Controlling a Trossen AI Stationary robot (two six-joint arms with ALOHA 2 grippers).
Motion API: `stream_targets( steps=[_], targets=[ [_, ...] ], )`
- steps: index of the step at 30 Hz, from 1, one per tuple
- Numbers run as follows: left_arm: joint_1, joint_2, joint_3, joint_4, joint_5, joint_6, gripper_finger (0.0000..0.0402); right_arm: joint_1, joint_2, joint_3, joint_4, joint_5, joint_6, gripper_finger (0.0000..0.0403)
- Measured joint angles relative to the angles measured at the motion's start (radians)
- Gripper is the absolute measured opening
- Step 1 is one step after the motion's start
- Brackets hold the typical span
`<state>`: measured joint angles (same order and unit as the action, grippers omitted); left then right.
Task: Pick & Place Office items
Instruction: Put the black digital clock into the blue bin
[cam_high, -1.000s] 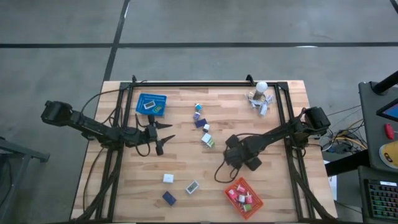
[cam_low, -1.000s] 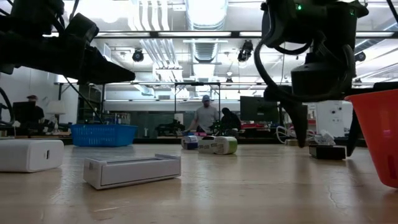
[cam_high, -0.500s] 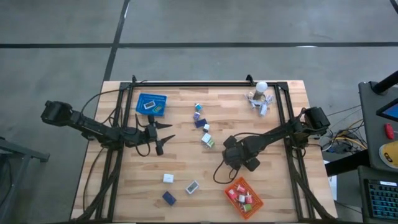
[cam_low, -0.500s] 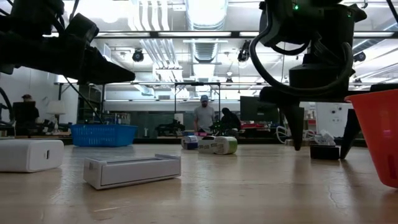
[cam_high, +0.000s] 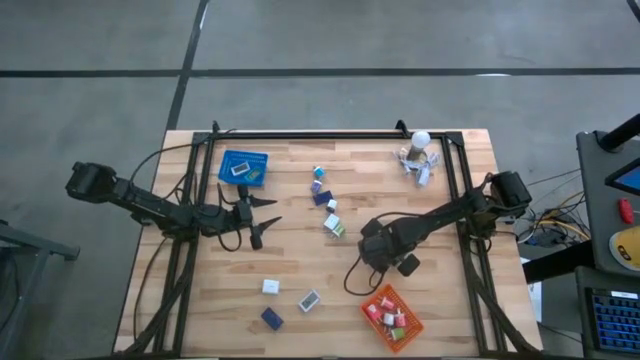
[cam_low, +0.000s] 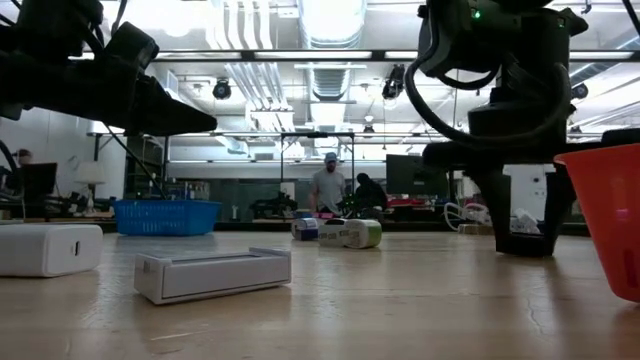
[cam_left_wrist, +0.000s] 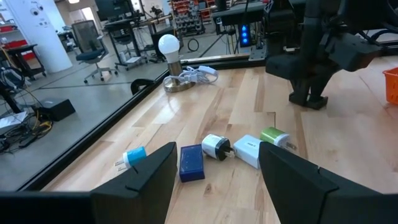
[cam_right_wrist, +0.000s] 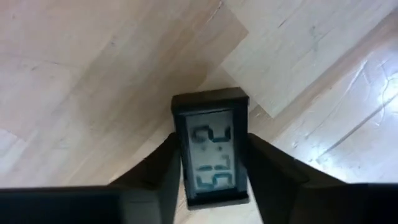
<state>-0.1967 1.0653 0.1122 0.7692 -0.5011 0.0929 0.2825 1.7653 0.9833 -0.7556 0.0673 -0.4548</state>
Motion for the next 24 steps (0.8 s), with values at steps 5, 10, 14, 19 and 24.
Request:
stream_targets(
  steps=[5,10,14,19,24],
  targets=[
    [0.000,0.000,0.000,0.000,0.000,0.000,0.0232,-0.001,0.000,0.001,0.009,-0.012,0.025,0.0122],
    [0.000,0.000,0.000,0.000,0.001,0.000,0.0232,-0.001,0.000,-0.001,0.029,0.001,0.059,0.0122],
    [0.000,0.000,-0.001,0.000,0.002,0.000,0.0232,-0.009,-0.008,-0.001,0.073,0.047,0.088,0.0122],
    [0.000,0.000,0.000,0.000,0.002,0.000,0.0232,-0.024,-0.019,-0.004,0.122,0.150,0.115,0.0122],
    [0.000,0.000,-0.001,0.003,0.002,-0.005,0.0232,-0.031,-0.019,-0.006,0.168,0.256,0.136,0.0122]
  ],
)
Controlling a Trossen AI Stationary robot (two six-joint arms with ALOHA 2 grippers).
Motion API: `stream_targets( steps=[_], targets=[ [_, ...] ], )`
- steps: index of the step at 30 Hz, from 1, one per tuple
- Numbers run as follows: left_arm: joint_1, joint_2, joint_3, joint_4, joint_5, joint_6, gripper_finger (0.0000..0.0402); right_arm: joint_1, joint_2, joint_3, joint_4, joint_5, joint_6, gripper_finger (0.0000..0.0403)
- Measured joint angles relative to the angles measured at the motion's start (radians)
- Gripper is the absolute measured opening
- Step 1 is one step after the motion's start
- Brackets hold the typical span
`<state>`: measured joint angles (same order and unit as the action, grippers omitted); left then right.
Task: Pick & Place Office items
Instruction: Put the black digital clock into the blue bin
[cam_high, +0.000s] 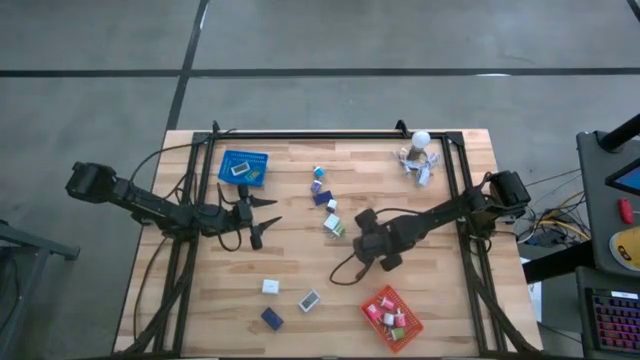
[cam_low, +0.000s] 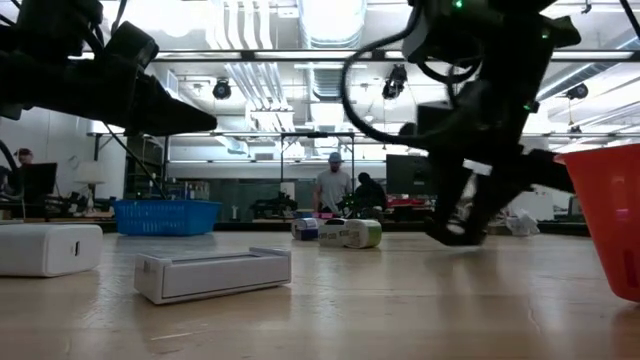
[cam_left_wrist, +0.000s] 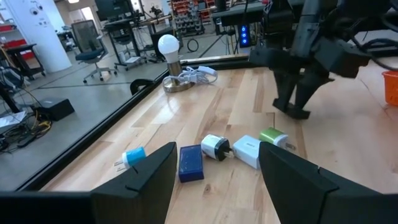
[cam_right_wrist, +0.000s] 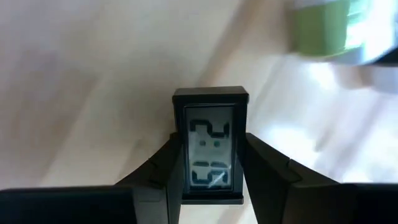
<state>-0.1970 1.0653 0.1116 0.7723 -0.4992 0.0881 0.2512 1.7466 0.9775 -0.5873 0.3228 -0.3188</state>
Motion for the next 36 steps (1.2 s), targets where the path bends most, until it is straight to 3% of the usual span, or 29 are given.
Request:
stream_targets(
  steps=[12,25,36],
  targets=[
    [0.000,0.000,0.000,0.052,0.012,-0.073,0.0232,-0.010,-0.003,0.058,0.131,0.249,0.024,0.0122],
    [0.000,0.000,0.038,0.086,0.012,-0.208,0.0232,-0.065,-0.005,0.145,0.311,0.518,-0.114,0.0122],
    [0.051,0.000,0.102,0.085,0.017,-0.305,0.0232,-0.141,0.006,0.163,0.621,0.544,-0.339,0.0122]
  ],
)
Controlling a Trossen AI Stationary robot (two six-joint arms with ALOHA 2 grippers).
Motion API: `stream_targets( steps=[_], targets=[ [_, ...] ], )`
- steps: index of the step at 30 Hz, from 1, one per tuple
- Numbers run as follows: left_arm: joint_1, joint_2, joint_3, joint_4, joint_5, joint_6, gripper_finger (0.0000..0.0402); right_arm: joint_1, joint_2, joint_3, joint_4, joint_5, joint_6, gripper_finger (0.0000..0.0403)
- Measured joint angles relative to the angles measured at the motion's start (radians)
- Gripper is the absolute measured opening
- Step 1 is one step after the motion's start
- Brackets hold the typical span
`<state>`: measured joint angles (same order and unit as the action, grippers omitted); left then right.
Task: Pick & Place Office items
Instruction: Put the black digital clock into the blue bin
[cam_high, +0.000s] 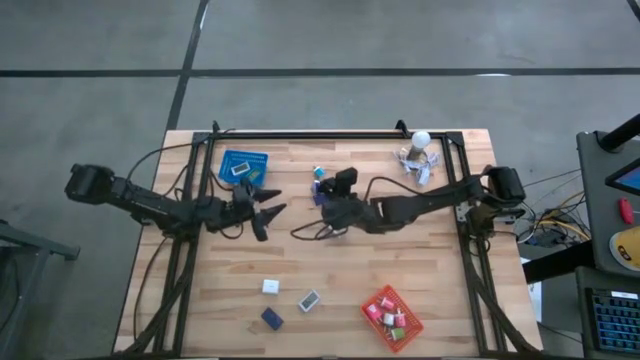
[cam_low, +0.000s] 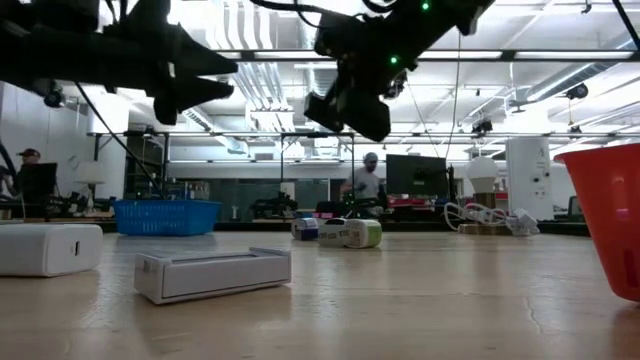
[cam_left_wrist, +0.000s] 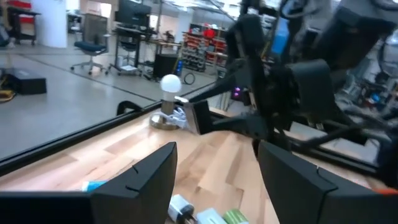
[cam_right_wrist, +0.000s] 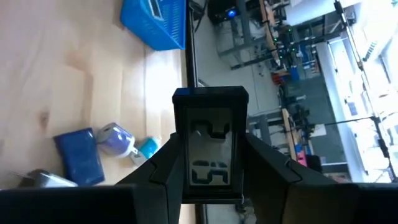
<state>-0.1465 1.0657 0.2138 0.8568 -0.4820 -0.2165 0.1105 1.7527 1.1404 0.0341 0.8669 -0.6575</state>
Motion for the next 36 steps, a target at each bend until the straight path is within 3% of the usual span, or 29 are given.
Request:
stream_targets(
  steps=[7,20,36],
  targets=[
    [0.113,0.010,-0.001,-0.007,0.116,-0.087,0.0232,-0.012,0.079,0.055,0.064,-0.004,-0.080,0.0122],
    [0.206,0.156,0.052,0.000,0.161,-0.129,0.0232,-0.030,0.285,0.265,0.044,0.043,-0.219,0.0122],
    [0.236,0.199,0.067,0.004,0.180,-0.119,0.0232,-0.050,0.287,0.309,0.083,-0.032,-0.237,0.0122]
  ],
)
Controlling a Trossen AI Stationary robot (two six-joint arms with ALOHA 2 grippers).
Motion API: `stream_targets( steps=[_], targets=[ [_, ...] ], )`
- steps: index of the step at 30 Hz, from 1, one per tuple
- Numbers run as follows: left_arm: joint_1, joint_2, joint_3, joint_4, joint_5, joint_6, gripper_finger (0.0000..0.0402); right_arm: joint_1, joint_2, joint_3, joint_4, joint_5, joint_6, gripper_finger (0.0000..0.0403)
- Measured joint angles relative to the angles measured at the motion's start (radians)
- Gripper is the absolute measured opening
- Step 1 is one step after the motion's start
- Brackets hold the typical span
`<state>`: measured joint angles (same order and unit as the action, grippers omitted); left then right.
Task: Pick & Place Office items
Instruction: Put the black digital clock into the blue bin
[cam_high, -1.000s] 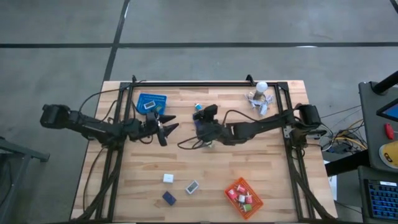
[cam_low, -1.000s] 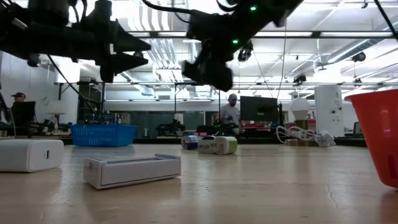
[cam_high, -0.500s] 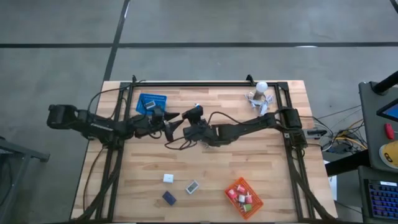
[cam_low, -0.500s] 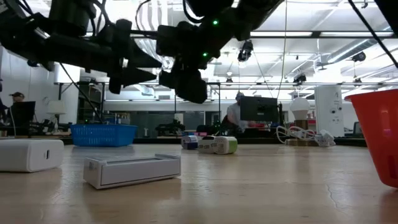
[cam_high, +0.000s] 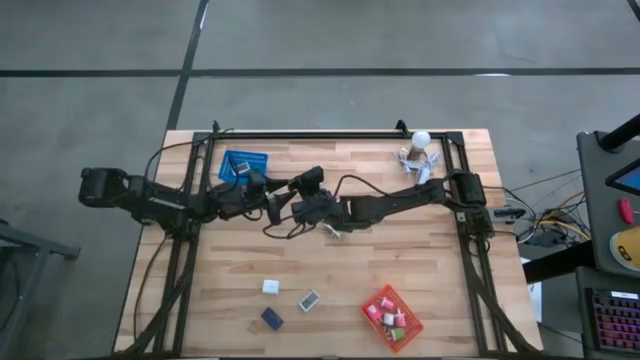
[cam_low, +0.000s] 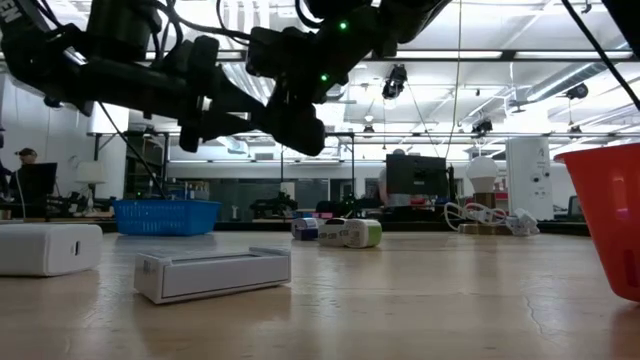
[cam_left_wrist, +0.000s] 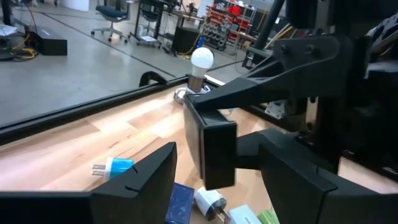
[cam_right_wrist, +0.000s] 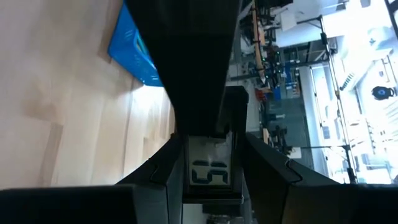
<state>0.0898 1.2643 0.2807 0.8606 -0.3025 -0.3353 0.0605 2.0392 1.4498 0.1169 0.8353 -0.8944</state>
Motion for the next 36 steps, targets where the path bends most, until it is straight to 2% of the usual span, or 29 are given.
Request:
stream_targets(
  steps=[6,9,13,18,36],
  targets=[
    [0.001,0.007,0.009,0.000,-0.019,0.010,0.0231,0.000,0.000,0.000,0.000,0.001,0.000,0.0122],
    [0.001,0.006,0.009,0.000,-0.030,0.015,0.0215,0.000,0.000,0.000,0.001,0.001,0.004,0.0122],
    [0.001,0.006,0.009,0.000,-0.035,0.029,0.0156,-0.002,0.000,0.000,0.001,0.001,0.004,0.0122],
    [0.001,0.005,0.009,0.001,-0.037,0.051,0.0051,-0.003,0.000,0.000,0.002,0.009,0.004,0.0122],
    [0.000,0.005,0.009,-0.002,-0.061,0.111,0.0051,-0.003,0.000,0.000,0.014,0.002,0.000,0.0122]
  ],
)
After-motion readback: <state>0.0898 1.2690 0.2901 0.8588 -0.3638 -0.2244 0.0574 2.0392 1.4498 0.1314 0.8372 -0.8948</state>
